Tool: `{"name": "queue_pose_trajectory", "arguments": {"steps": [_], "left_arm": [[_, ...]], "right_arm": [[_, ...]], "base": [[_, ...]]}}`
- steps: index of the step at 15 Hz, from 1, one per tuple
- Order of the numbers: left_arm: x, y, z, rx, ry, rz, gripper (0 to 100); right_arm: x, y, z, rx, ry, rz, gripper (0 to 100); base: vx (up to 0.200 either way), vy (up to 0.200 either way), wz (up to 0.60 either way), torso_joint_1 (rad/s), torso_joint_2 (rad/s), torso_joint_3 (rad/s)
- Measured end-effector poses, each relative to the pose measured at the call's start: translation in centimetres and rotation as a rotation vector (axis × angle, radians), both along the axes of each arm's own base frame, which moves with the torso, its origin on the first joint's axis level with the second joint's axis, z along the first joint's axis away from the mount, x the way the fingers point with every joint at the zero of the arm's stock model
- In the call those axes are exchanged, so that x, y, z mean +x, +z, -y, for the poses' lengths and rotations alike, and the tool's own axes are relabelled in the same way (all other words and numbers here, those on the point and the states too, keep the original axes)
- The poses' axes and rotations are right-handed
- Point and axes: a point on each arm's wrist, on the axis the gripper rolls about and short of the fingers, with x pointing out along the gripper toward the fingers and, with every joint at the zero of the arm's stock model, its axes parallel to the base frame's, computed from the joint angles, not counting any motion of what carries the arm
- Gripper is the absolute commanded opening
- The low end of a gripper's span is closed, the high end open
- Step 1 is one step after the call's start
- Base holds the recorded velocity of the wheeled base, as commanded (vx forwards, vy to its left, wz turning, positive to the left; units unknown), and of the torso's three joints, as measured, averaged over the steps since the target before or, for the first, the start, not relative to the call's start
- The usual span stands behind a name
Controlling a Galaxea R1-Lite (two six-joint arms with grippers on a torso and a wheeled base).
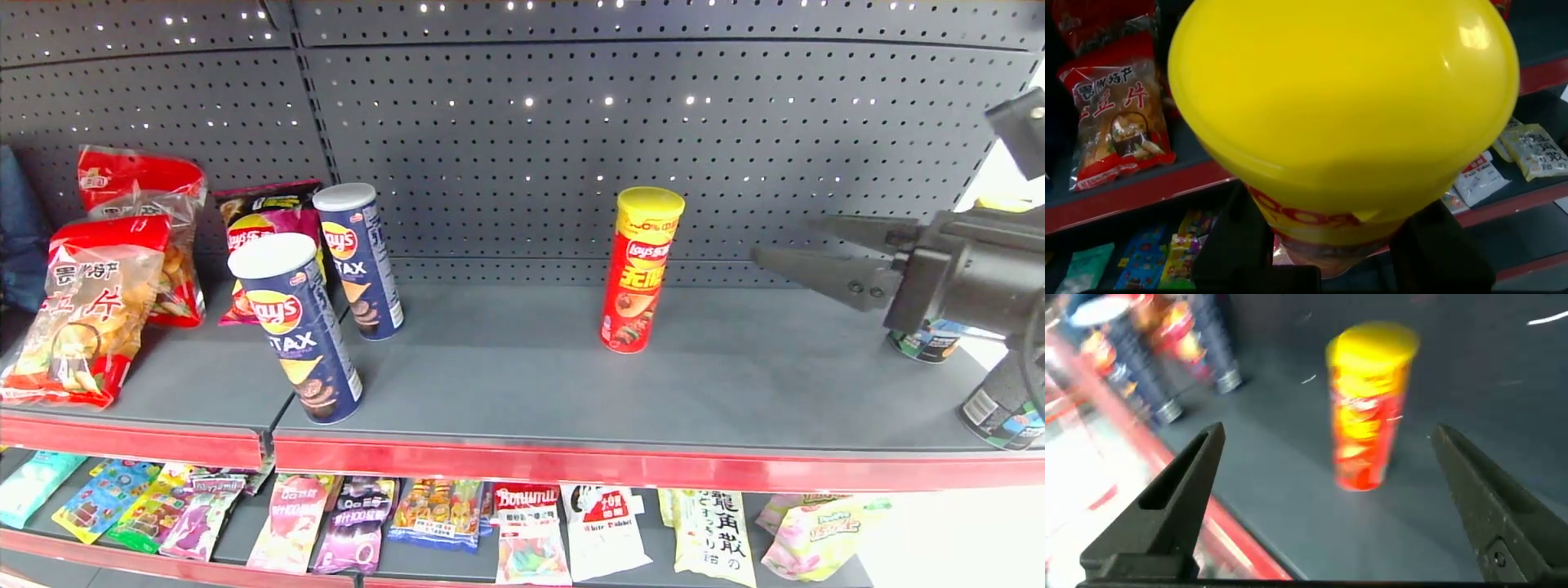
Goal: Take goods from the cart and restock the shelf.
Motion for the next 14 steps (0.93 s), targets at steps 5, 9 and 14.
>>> {"name": "queue_pose_trajectory", "arguments": {"steps": [5,9,14], "left_arm": [[0.0,0.0,-0.1,0.004,0.033,0.000,0],[0.1,0.1,-0.1,0.005,0.031,-0.002,0],[0.4,0.2,0.0,0.010,0.033,-0.023,0]], "right_arm": [[4.5,-2.9,-1.0,-0.060,0.032,-0.055,100],[7.2,-4.2,-1.5,-0.058,0.065,-0.070,100],[10.2,-4.6,-1.8,-0.054,0.075,-0.071,100]], "base": [[0.000,0.000,0.00,0.000,0.00,0.000],[0.000,0.000,0.00,0.000,0.00,0.000],[0.000,0.000,0.00,0.000,0.00,0.000]]}}
